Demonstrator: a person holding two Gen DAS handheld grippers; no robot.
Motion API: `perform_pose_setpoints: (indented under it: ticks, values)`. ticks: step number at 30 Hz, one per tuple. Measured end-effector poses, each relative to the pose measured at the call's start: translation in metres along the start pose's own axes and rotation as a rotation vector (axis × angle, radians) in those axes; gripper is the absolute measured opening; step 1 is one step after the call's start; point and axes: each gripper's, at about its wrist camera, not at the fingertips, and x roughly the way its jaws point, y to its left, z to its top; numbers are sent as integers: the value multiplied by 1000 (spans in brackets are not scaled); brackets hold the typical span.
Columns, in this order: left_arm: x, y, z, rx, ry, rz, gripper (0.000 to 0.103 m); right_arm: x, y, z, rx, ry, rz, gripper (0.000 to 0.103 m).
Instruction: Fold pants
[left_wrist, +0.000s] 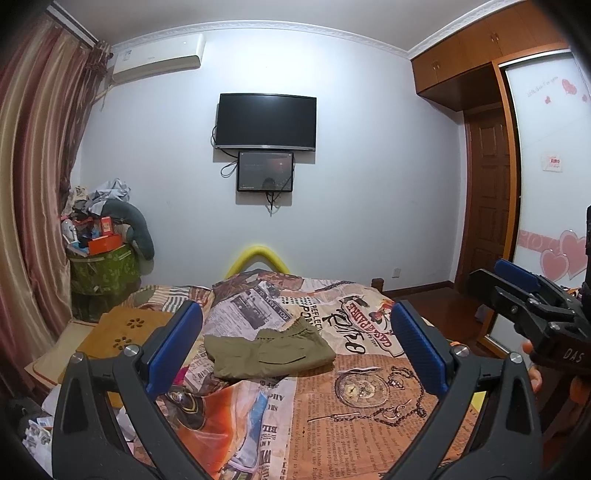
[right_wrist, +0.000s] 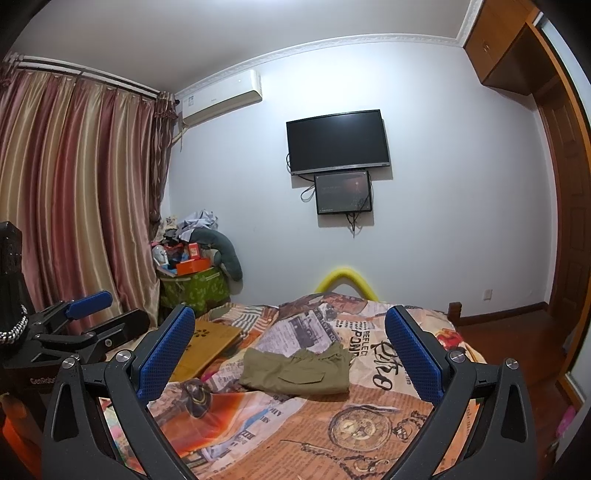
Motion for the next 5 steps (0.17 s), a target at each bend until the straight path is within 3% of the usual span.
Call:
perform_pose_setpoints:
  ticks: [5]
  values:
    - [5,4,-1,-13,19,-17,103,1,0,0,1,5,-2,102]
